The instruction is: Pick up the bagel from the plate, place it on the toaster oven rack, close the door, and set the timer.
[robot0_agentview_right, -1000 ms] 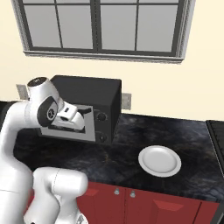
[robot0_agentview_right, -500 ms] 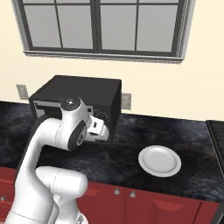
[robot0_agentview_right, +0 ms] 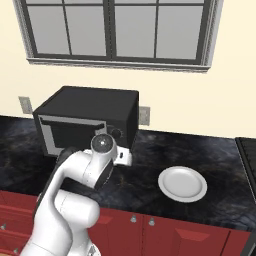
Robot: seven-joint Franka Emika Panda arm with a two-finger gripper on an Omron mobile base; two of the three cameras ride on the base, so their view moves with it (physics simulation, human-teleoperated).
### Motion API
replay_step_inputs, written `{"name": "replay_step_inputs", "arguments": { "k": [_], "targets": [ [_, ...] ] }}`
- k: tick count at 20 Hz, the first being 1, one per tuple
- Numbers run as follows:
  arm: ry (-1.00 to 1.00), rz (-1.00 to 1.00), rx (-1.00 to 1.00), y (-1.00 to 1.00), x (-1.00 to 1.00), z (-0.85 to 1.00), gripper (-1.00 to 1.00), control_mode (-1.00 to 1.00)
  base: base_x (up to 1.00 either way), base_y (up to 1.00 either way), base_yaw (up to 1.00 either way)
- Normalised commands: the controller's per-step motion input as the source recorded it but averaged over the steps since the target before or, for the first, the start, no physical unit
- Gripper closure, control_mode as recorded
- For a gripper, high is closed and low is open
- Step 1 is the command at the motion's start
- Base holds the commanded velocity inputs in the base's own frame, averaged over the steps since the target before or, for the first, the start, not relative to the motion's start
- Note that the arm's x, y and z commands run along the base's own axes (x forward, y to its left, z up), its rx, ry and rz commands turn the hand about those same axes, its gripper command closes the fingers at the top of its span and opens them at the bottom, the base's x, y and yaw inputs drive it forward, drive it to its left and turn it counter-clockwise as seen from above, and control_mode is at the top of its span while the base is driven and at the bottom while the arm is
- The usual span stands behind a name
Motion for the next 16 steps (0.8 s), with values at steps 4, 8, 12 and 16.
{"name": "replay_step_inputs", "arguments": {
  "k": [4,8,12,16],
  "targets": [
    [0.05,0.03,0.07,0.00,0.71,-0.18,-1.00,-1.00,0.00,0.00,0.00],
    [0.09,0.00,0.04,0.00,0.67,-0.06,-1.00,-1.00,0.00,0.00,0.00],
    [0.09,0.00,0.04,-0.05,0.49,-0.02,-1.00,-1.00,0.00,0.00,0.00],
    [0.12,0.00,0.04,0.00,0.40,-0.21,-1.00,-1.00,0.00,0.00,0.00]
  ]
}}
